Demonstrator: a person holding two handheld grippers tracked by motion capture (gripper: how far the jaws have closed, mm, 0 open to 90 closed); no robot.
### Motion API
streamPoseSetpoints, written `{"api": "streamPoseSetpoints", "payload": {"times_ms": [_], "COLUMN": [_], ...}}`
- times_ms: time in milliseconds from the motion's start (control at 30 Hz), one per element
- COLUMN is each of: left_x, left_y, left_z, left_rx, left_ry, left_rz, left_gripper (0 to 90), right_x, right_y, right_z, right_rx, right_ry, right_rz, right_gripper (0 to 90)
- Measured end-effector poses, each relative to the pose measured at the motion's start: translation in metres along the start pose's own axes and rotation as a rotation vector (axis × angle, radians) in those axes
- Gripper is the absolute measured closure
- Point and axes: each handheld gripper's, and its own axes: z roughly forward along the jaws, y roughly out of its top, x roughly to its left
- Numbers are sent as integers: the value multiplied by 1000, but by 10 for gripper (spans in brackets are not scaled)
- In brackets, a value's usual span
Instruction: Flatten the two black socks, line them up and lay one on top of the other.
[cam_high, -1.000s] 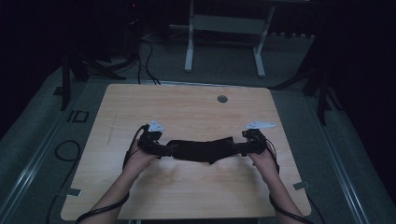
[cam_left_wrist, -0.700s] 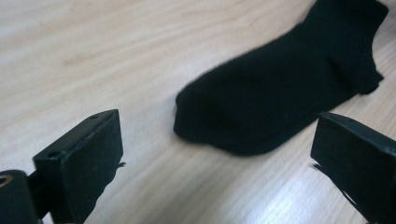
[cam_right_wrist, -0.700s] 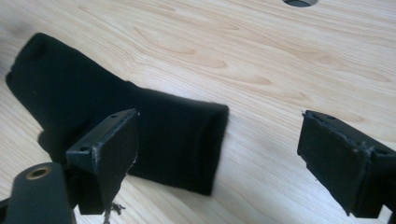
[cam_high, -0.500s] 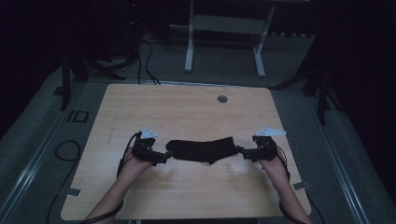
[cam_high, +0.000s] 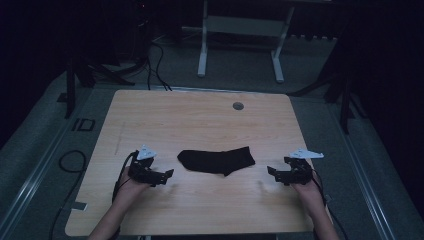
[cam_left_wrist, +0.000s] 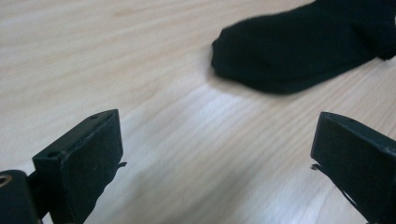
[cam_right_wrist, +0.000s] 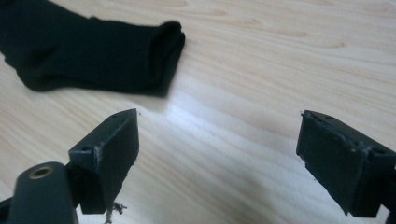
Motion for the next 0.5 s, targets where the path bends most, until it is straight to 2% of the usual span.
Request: {"api": "streamPoseSetpoints", "payload": {"times_ms": [300, 500], "left_x": [8, 12], "left_y": [-21, -30], "left_z": [-13, -24], "left_rx": [-4, -17], "left_ry": [29, 41], "left_rz": [-24, -46], "left_gripper": [25, 25], "right_x": [-3, -7], "right_y": [-17, -29], "right_z": [-13, -24], "right_rx": [-17, -33], "right_ry": [-28, -66], "right_rz": [7, 35], "right_gripper": [136, 142]}}
